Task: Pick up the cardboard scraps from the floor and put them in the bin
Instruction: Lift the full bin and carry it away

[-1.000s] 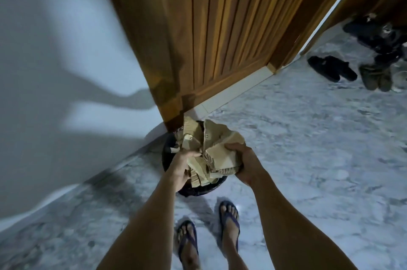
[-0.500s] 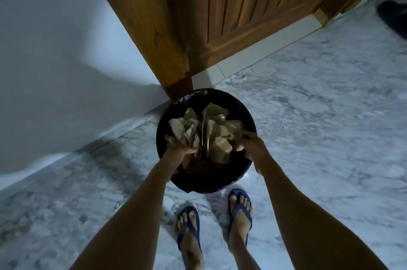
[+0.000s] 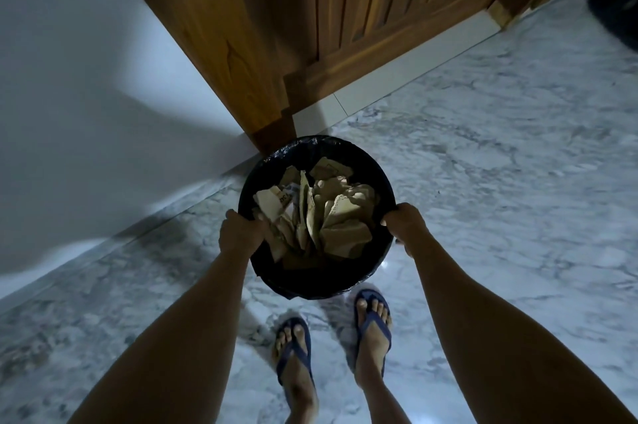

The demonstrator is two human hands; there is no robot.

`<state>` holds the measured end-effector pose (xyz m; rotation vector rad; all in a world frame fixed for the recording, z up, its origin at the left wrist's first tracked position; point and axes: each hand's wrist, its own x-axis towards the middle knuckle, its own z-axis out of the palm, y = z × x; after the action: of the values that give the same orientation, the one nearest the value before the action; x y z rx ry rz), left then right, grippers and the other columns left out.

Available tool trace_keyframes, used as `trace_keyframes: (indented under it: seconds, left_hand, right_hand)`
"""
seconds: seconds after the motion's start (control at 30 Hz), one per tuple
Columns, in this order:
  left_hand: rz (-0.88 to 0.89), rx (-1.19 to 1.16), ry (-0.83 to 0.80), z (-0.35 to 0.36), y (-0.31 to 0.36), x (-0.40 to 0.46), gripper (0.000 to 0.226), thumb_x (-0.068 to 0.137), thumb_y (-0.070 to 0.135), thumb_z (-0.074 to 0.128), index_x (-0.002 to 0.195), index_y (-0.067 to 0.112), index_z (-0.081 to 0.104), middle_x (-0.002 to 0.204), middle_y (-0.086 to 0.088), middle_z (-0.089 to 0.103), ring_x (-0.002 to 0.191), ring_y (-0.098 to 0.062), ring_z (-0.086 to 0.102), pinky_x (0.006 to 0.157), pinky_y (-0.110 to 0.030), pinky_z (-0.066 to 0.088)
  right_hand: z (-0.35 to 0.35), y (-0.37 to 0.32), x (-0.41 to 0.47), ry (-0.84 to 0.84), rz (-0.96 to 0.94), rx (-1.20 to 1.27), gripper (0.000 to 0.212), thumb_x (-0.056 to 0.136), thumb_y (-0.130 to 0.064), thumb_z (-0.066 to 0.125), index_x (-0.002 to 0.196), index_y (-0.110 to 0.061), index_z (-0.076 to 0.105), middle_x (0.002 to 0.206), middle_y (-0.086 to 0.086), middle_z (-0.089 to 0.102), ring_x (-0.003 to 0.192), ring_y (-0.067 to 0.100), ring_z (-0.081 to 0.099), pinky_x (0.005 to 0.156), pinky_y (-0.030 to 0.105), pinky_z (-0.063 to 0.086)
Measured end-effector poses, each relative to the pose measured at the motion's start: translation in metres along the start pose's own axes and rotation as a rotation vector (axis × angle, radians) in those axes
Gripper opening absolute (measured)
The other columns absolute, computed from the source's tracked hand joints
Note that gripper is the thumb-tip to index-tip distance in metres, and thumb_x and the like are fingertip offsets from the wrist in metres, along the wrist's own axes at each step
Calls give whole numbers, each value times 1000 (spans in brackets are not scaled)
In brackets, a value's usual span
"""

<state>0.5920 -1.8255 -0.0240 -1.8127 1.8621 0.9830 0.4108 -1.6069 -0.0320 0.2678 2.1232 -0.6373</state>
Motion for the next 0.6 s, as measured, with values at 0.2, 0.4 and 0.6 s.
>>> trace_keyframes:
  seconds: [0.2, 0.4, 0.6]
  left_hand:
    - [-47, -225, -76, -11, -10, 2, 33, 90, 12, 59, 122, 9, 60, 108, -16, 67, 93, -32, 67, 71, -44, 62]
    - [-42, -294, -203, -50, 9, -45, 38, 87, -4, 56, 121, 9, 63, 104, -21, 70, 92, -33, 70, 70, -43, 62]
    - [56, -231, -311, -112, 61, -147, 31, 92, -16, 51, 113, 6, 59, 104, -20, 65, 91, -34, 64, 79, -41, 53]
  right_hand:
    - [-6, 14, 4, 73, -38, 41, 16, 74, 1, 52, 78, -5, 66, 88, 24, 69, 88, 44, 67, 78, 56, 58]
    - [-54, 28, -40, 48, 50, 200, 27, 73, 5, 49, 76, -11, 70, 90, 25, 71, 83, 45, 69, 71, 58, 60]
    - [-139, 14, -154, 71, 98, 443, 33, 82, 16, 51, 94, -9, 70, 96, 20, 70, 90, 38, 67, 74, 44, 61]
